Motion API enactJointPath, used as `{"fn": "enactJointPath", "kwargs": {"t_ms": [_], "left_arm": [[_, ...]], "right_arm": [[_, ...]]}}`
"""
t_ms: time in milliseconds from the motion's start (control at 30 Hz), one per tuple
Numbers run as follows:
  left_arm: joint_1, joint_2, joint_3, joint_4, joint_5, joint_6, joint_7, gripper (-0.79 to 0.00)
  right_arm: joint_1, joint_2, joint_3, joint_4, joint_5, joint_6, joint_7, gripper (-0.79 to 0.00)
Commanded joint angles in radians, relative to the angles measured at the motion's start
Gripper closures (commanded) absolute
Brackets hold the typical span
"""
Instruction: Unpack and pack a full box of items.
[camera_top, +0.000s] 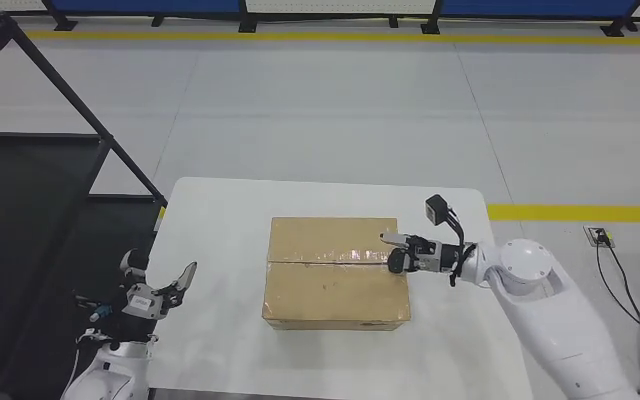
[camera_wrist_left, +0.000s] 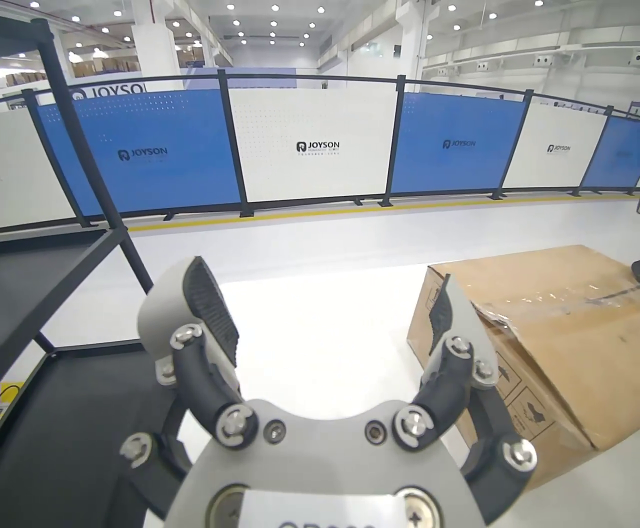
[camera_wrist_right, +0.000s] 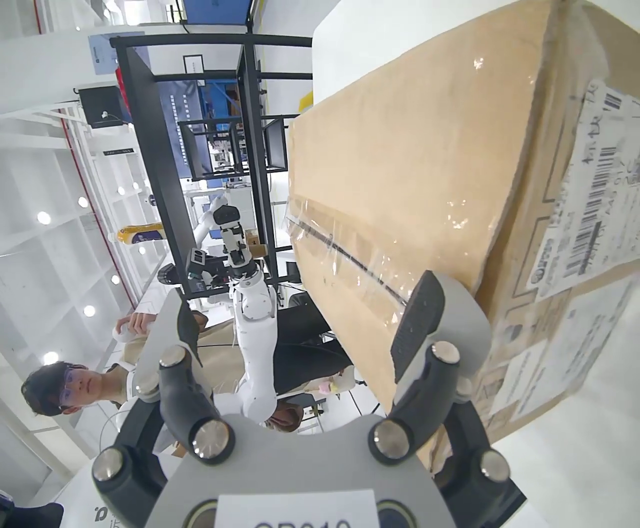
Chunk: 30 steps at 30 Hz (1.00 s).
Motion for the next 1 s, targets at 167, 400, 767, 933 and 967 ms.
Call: {"fn": "enactJointPath", "kwargs": {"t_ms": [167, 400, 767, 933, 967], "left_arm": [[0.001, 0.007, -0.002, 0.007, -0.007, 0.014, 0.008, -0.785], [0.023, 0.014, -0.027, 0.029, -0.042, 0.028, 0.021, -0.785], [0.036, 0.023, -0.029, 0.075, -0.083, 0.018, 0.028, -0.785], [0.026, 0.027, -0.001, 0.098, -0.077, -0.007, 0.017, -0.785], [0.024, 0.028, 0.005, 0.101, -0.076, -0.012, 0.017, -0.785]], "right_arm": [[0.014, -0.015, -0.041, 0.009, 0.020, -0.028, 0.000, -0.785], [0.079, -0.045, -0.120, 0.060, 0.022, -0.026, -0.013, -0.785], [0.177, -0.108, -0.252, 0.135, 0.051, -0.050, -0.012, -0.785], [0.217, -0.142, -0.314, 0.168, 0.058, -0.042, -0.030, -0.785], [0.225, -0.150, -0.325, 0.176, 0.065, -0.043, -0.031, -0.785]]}}
